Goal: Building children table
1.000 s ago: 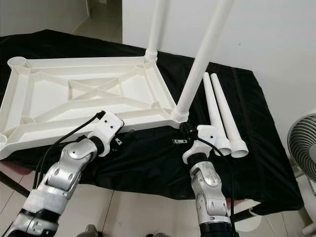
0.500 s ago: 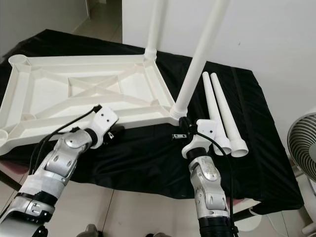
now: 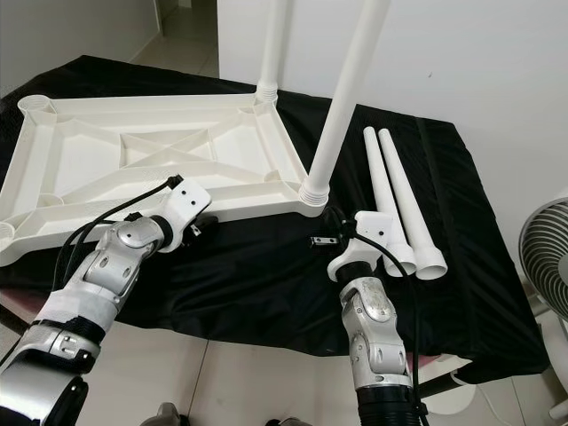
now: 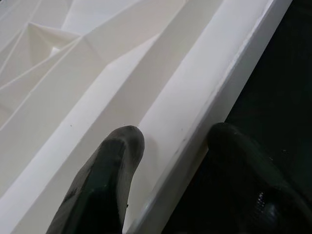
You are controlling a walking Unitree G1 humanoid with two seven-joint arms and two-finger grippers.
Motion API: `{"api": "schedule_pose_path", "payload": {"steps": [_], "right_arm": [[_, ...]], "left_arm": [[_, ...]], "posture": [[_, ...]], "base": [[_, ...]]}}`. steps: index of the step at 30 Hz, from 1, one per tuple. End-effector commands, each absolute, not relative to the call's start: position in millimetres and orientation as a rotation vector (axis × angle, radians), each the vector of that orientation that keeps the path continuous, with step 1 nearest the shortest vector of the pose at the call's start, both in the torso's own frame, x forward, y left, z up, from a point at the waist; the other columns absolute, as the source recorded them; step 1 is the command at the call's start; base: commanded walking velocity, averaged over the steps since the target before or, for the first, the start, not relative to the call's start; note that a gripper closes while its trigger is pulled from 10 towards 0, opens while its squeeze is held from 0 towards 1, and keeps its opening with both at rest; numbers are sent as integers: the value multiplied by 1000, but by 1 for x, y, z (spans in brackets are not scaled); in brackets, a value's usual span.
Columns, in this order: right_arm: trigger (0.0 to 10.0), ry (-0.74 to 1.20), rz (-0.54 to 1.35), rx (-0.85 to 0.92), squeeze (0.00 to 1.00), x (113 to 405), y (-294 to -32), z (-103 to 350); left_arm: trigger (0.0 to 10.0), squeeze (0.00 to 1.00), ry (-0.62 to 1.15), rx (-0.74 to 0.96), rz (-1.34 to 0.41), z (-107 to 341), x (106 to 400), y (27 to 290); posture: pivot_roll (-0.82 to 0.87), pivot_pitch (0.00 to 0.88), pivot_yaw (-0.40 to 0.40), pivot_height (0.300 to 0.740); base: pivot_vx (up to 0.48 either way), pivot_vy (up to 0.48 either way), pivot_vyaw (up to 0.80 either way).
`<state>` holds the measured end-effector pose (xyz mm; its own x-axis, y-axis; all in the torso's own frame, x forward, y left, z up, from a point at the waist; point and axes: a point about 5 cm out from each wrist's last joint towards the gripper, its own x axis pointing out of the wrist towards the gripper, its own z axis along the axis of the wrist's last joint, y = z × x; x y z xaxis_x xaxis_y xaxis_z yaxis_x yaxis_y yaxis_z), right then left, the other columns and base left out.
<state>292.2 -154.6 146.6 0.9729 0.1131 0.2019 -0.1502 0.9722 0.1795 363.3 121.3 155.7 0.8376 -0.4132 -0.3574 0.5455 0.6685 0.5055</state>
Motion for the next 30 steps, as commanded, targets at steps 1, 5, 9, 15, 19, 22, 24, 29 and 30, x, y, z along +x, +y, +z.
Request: {"api": "schedule_pose_path", "payload": {"steps": [1,5,9,15,19,22,24,29,30], "right_arm": [[10000,-189,113,189,0,293,-159,145],[10000,-196,104,193,0,294,-159,146],[10000,-199,101,193,0,294,-160,146],[10000,-202,96,194,0,295,-160,146],[10000,-206,93,193,0,297,-161,147],[10000,-209,92,194,0,298,-161,148],[10000,-211,92,195,0,299,-161,149],[10000,-216,97,194,0,302,-160,150],[10000,-217,98,194,0,302,-160,150]], "left_arm": [[6510,0,233,657,-498,154,366,128],[8784,0,225,668,-543,154,366,122],[7686,0,224,661,-545,154,367,121],[3020,0,215,647,-549,156,369,118],[0,0,199,618,-555,157,368,111],[0,0,193,599,-553,157,367,107],[0,0,186,585,-552,157,367,102],[0,0,156,546,-591,161,364,80],[0,0,154,544,-600,161,364,77]], "posture": [[93,54,-53,740],[93,51,-46,740],[93,49,-42,740],[94,49,-41,740],[97,47,-41,740],[98,45,-42,740],[99,45,-42,740],[103,45,-47,740],[103,46,-49,740]], "base": [[0,0,0],[0,0,0],[0,0,0],[0,0,0],[0,0,0],[0,0,0],[0,0,0],[0,0,0],[0,0,0]]}}
